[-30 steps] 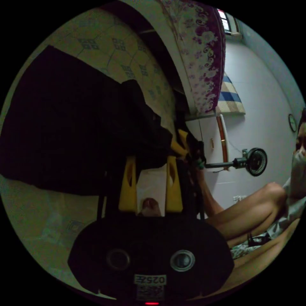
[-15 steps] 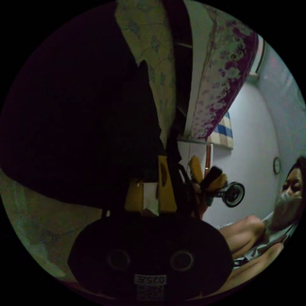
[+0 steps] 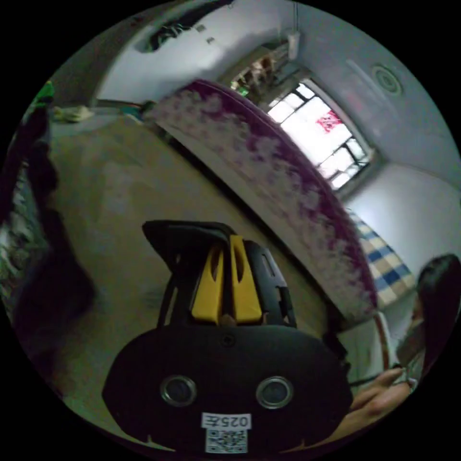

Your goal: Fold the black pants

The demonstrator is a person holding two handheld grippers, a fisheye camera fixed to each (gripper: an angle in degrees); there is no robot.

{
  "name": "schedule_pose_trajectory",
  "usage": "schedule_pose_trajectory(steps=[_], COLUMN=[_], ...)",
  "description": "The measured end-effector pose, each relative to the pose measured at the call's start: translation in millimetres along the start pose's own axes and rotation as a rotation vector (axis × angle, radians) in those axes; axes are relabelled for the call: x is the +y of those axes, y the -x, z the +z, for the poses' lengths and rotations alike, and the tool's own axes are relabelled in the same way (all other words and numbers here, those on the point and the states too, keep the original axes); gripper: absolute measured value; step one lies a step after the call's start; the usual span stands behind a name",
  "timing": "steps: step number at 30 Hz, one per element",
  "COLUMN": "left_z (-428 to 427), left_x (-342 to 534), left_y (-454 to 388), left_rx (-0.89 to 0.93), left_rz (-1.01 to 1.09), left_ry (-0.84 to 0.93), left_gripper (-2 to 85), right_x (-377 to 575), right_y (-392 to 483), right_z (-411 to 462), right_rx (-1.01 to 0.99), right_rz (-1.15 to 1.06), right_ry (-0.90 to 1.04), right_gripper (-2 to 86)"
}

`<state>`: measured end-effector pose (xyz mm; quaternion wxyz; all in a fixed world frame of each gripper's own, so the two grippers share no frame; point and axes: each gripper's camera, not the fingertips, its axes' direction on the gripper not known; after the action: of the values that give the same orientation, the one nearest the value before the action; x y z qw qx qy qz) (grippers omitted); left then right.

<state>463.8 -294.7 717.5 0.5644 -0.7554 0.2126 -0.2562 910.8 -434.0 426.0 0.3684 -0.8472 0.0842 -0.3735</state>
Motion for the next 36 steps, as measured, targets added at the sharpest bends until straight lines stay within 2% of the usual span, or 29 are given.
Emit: schedule_pose_trajectory(steps=[2, 3, 4, 6, 9, 11, 13, 15, 18, 20, 22, 25, 27, 29, 31, 32, 36], left_z=[-22.5, -22.1, -14.5, 4.5, 42.4, 66.9, 70.4, 62.4, 48.8, 47.5, 49.1, 55.1, 57.8, 58.4, 58.5, 58.6, 58.7], left_x=[-11.3, -10.6, -5.4, 13.5, 41.4, 60.6, 63.9, 60.7, 52.9, 51.8, 53.2, 57.2, 59.7, 62.7, 63.3, 63.3, 64.2], left_y=[39.2, 50.7, 72.1, 96.0, 59.5, 20.5, 2.4, -8.9, -18.3, -21.8, -22.8, -22.1, -22.8, -25.8, -26.3, -25.9, -24.7], left_rx=[-0.328, -0.42, -0.555, -0.627, -0.88, -1.001, -0.995, -0.956, -0.919, -0.977, -1.011, -1.022, -1.029, -1.029, -1.027, -1.029, -1.041], left_rz=[-0.054, -0.089, -0.123, -0.132, 0.159, 0.374, 0.387, 0.34, 0.276, 0.269, 0.26, 0.258, 0.271, 0.298, 0.303, 0.301, 0.296], left_ry=[0.003, 0.034, 0.133, 0.252, 0.332, 0.334, 0.321, 0.282, 0.241, 0.23, 0.227, 0.252, 0.272, 0.285, 0.296, 0.302, 0.309], left_gripper=[-1.5, -1.5, -1.5, -1.5, -1.5, -1.5, -1.5, -1.5, -1.5, -1.5, -1.5, -1.5, -1.5, -1.5, -1.5, -1.5, -1.5], right_x=[-18.1, -21.9, -28.8, -37.5, -54.1, -73.4, -92.9, -117.9, -169.3, -212.0, -237.1, -256.4, -252.9, -231.8, -201.5, -176.3, -98.6], right_y=[-0.8, -1.1, -1.2, -0.8, 3.3, 7.6, 9.9, 14.5, 35.5, 41.4, 29.9, -21.6, -61.4, -105.8, -131.3, -144.3, -157.6], right_z=[10.5, 11.2, 7.8, 1.9, 6.5, 16.2, 12.3, -4.0, -34.9, -29.3, 0.5, 56.9, 61.2, 30.8, -0.4, -17.5, -41.7], right_rx=[-0.022, -0.023, -0.055, -0.1, -0.09, -0.118, -0.227, -0.249, -0.173, -0.061, -0.019, -0.042, -0.183, -0.425, -0.499, -0.477, -0.348], right_rz=[-0.027, -0.039, -0.055, -0.071, -0.181, -0.299, -0.354, -0.389, -0.538, -0.614, -0.587, -0.371, -0.153, 0.063, 0.181, 0.27, 0.433], right_ry=[0.058, 0.075, 0.082, 0.107, 0.266, 0.46, 0.551, 0.552, 0.477, 0.442, 0.488, 0.672, 0.62, 0.332, 0.086, -0.016, -0.137], right_gripper=[21.6, 20.9, 19.5, 18.1, 15.8, 6.1, 1.0, 0.3, 0.4, 2.5, 5.8, 7.9, 8.6, 16.5, 24.8, 26.6, 26.4])
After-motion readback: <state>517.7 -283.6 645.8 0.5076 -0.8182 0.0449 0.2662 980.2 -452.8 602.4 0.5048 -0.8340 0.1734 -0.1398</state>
